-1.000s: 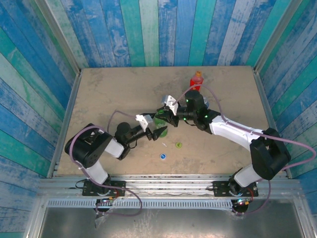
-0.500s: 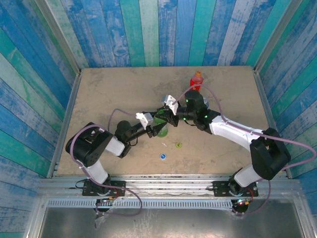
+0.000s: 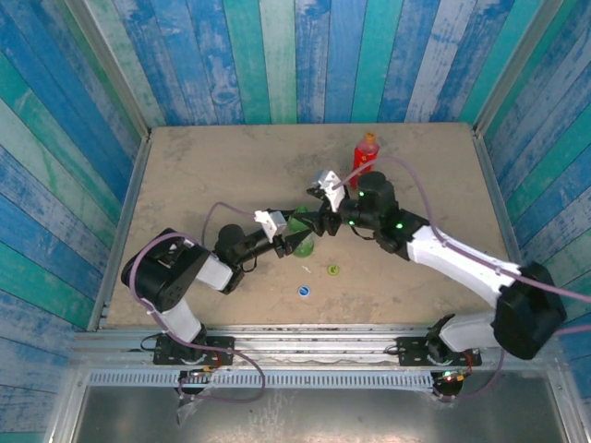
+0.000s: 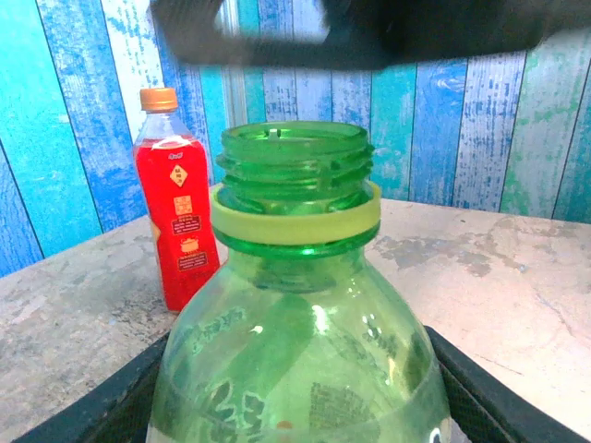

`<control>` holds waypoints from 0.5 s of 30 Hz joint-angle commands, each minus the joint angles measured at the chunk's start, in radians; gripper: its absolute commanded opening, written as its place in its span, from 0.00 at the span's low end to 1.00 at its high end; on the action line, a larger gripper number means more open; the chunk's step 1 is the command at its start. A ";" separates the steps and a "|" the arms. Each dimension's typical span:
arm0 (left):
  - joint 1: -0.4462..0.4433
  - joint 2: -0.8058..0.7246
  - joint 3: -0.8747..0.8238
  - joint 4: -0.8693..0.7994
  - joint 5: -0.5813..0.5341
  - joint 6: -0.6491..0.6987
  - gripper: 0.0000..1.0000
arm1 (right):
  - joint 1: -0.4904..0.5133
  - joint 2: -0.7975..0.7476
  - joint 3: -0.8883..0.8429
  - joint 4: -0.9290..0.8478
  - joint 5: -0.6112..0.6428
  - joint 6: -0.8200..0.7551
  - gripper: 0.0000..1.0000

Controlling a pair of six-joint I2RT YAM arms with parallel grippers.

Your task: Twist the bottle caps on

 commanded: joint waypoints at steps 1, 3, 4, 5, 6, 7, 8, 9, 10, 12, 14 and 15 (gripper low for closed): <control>-0.005 -0.073 -0.017 -0.041 0.021 -0.014 0.60 | 0.002 -0.102 -0.056 -0.040 0.153 0.142 0.84; -0.004 -0.098 -0.016 -0.080 0.016 -0.006 0.61 | 0.000 -0.174 -0.100 -0.078 0.181 0.151 1.00; -0.004 -0.106 -0.017 -0.093 0.012 0.000 0.61 | -0.001 -0.205 -0.117 -0.099 0.187 0.121 1.00; -0.004 -0.114 -0.020 -0.100 0.009 0.003 0.61 | -0.001 -0.236 -0.137 -0.135 0.214 0.120 1.00; -0.004 -0.121 -0.024 -0.100 0.006 0.003 0.61 | -0.001 -0.261 -0.163 -0.145 0.233 0.144 1.00; -0.004 -0.127 -0.027 -0.097 0.005 -0.004 0.61 | -0.003 -0.289 -0.192 -0.156 0.230 0.148 1.00; -0.004 -0.132 -0.028 -0.093 0.008 -0.010 0.61 | -0.003 -0.309 -0.217 -0.170 0.221 0.154 1.00; -0.004 -0.136 -0.027 -0.098 0.010 -0.012 0.61 | -0.002 -0.324 -0.235 -0.183 0.216 0.157 0.99; -0.005 -0.135 -0.024 -0.108 0.011 -0.013 0.61 | -0.002 -0.334 -0.251 -0.203 0.214 0.162 0.92; -0.004 -0.125 -0.026 -0.110 0.001 -0.013 0.61 | 0.000 -0.342 -0.272 -0.247 0.195 0.150 0.86; -0.004 -0.108 -0.046 -0.056 -0.019 -0.027 0.61 | 0.009 -0.335 -0.294 -0.277 0.220 0.147 0.80; -0.004 -0.102 -0.055 -0.030 -0.030 -0.034 0.61 | 0.014 -0.326 -0.299 -0.292 0.241 0.148 0.77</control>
